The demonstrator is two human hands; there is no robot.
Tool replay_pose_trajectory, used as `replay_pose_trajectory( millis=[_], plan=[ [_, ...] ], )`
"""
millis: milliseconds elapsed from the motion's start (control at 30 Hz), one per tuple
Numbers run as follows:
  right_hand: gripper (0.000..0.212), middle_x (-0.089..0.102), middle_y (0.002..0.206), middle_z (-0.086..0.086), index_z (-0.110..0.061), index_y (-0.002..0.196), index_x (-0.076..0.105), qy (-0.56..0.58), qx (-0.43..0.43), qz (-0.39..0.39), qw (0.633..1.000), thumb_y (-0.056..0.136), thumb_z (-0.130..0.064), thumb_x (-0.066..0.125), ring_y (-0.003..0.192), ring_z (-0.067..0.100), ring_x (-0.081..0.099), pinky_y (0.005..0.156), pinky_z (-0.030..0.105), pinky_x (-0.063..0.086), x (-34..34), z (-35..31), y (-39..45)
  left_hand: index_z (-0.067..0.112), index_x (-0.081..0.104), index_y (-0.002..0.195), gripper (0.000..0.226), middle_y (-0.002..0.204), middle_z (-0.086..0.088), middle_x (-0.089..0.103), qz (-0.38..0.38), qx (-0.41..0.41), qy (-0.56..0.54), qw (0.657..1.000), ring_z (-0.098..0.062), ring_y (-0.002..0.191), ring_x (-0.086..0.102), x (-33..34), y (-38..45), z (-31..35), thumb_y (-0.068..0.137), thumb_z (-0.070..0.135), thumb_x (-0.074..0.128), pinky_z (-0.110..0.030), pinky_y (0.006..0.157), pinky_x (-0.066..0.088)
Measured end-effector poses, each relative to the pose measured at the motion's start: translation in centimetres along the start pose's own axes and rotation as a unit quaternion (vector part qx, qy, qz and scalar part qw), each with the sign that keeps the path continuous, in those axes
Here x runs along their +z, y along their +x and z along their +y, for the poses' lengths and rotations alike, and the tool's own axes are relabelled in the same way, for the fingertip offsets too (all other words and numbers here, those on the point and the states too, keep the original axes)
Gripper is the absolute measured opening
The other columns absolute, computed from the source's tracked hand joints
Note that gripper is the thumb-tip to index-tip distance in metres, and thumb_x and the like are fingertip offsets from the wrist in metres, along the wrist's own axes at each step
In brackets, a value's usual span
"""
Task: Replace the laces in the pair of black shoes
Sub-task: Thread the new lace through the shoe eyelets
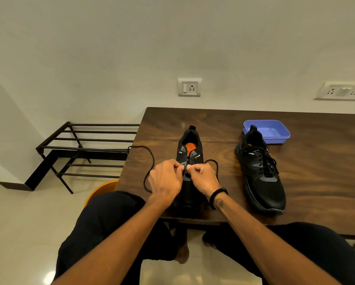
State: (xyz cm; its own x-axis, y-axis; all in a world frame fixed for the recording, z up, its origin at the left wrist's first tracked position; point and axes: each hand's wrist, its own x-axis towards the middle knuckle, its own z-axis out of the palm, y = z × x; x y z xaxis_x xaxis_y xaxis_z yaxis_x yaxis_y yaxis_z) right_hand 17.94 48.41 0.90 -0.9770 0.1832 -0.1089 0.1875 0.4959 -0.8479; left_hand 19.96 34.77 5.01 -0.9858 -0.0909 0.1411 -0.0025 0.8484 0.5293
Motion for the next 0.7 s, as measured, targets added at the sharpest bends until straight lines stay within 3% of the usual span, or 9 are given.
replay_pose_trajectory(
  millis=[67, 133, 200, 300, 400, 467, 567, 633, 700],
  plan=[
    [0.048, 0.050, 0.051, -0.014, -0.020, 0.056, 0.059, -0.032, -0.041, -0.032, 0.998, 0.099, -0.041, 0.060, 0.057, 0.004, 0.048, 0.069, 0.032, 0.039, -0.8, 0.2, 0.2, 0.025, 0.066, 0.096, 0.020, 0.097, 0.003, 0.071, -0.023, 0.023, 0.028, 0.999, -0.024, 0.093, 0.069, -0.3, 0.8, 0.4, 0.101, 0.041, 0.056, -0.038, 0.077, 0.051],
    [0.037, 0.065, 0.078, -0.011, -0.035, 0.080, 0.073, -0.133, -0.081, -0.055, 0.986, 0.088, -0.067, 0.058, 0.082, 0.010, 0.062, 0.076, 0.036, 0.051, -1.6, 0.3, 0.1, 0.018, 0.061, 0.107, 0.022, 0.103, -0.004, 0.068, -0.055, -0.010, 0.022, 0.998, -0.029, 0.097, 0.066, -0.5, 2.3, 0.3, 0.104, 0.036, 0.048, -0.040, 0.079, 0.050],
    [0.058, 0.063, 0.103, -0.003, -0.043, 0.107, 0.071, -0.245, -0.106, -0.074, 0.961, 0.073, -0.086, 0.054, 0.106, 0.022, 0.057, 0.091, 0.043, 0.052, -2.4, 0.3, 0.0, 0.010, 0.056, 0.117, 0.025, 0.103, -0.009, 0.068, -0.074, -0.097, -0.087, 0.989, -0.028, 0.092, 0.067, -1.3, 4.5, 0.1, 0.107, 0.029, 0.042, -0.039, 0.077, 0.054],
    [0.061, 0.048, 0.112, -0.001, -0.037, 0.116, 0.067, -0.283, -0.109, -0.103, 0.947, 0.075, -0.081, 0.064, 0.112, 0.024, 0.043, 0.098, 0.042, 0.048, -3.5, -1.3, -1.2, -0.003, 0.052, 0.123, 0.030, 0.084, -0.015, 0.068, -0.029, -0.252, -0.429, 0.867, -0.022, 0.069, 0.067, -5.1, 8.2, -0.2, 0.109, 0.009, 0.029, -0.033, 0.068, 0.062],
    [0.054, 0.045, 0.109, -0.005, -0.037, 0.107, 0.062, -0.313, -0.118, -0.107, 0.936, 0.074, -0.081, 0.067, 0.111, 0.024, 0.042, 0.095, 0.045, 0.048, -4.1, -2.3, -1.6, -0.002, 0.038, 0.145, 0.039, 0.099, -0.023, 0.070, 0.110, -0.307, -0.600, 0.730, -0.027, 0.083, 0.076, -8.6, 10.6, -2.1, 0.109, 0.004, 0.024, -0.035, 0.075, 0.064],
    [0.054, 0.045, 0.108, -0.007, -0.039, 0.101, 0.058, -0.330, -0.119, -0.106, 0.930, 0.071, -0.083, 0.068, 0.110, 0.022, 0.040, 0.093, 0.046, 0.046, -4.3, -2.7, -1.7, 0.007, 0.044, 0.129, 0.022, 0.104, -0.022, 0.072, 0.176, -0.275, -0.490, 0.808, -0.023, 0.078, 0.077, -7.7, 10.7, -4.3, 0.111, 0.013, 0.032, -0.036, 0.069, 0.064],
    [0.060, 0.044, 0.111, -0.007, -0.038, 0.104, 0.062, -0.365, -0.132, -0.096, 0.917, 0.067, -0.085, 0.069, 0.113, 0.022, 0.039, 0.094, 0.047, 0.047, -4.6, -3.4, -1.7, 0.020, 0.049, 0.120, 0.021, 0.103, -0.006, 0.073, 0.034, -0.087, -0.223, 0.970, -0.019, 0.090, 0.073, -4.9, 9.4, -6.2, 0.104, 0.031, 0.057, -0.040, 0.083, 0.060],
    [0.063, 0.044, 0.111, -0.008, -0.037, 0.108, 0.063, -0.370, -0.140, -0.092, 0.914, 0.067, -0.085, 0.069, 0.114, 0.022, 0.039, 0.094, 0.047, 0.047, -4.8, -3.5, -1.6, 0.025, 0.059, 0.119, 0.028, 0.099, 0.006, 0.071, -0.120, 0.053, -0.124, 0.983, -0.008, 0.091, 0.069, -4.3, 8.8, -5.5, 0.096, 0.036, 0.070, -0.029, 0.083, 0.056],
    [0.064, 0.045, 0.111, -0.008, -0.037, 0.110, 0.064, -0.366, -0.143, -0.089, 0.915, 0.067, -0.084, 0.070, 0.112, 0.022, 0.041, 0.094, 0.046, 0.048, -4.7, -3.4, -1.7, 0.025, 0.068, 0.111, 0.026, 0.095, 0.007, 0.074, -0.267, 0.144, -0.061, 0.951, -0.004, 0.088, 0.069, -3.8, 8.3, -3.9, 0.088, 0.031, 0.080, -0.026, 0.087, 0.056]
  ],
)
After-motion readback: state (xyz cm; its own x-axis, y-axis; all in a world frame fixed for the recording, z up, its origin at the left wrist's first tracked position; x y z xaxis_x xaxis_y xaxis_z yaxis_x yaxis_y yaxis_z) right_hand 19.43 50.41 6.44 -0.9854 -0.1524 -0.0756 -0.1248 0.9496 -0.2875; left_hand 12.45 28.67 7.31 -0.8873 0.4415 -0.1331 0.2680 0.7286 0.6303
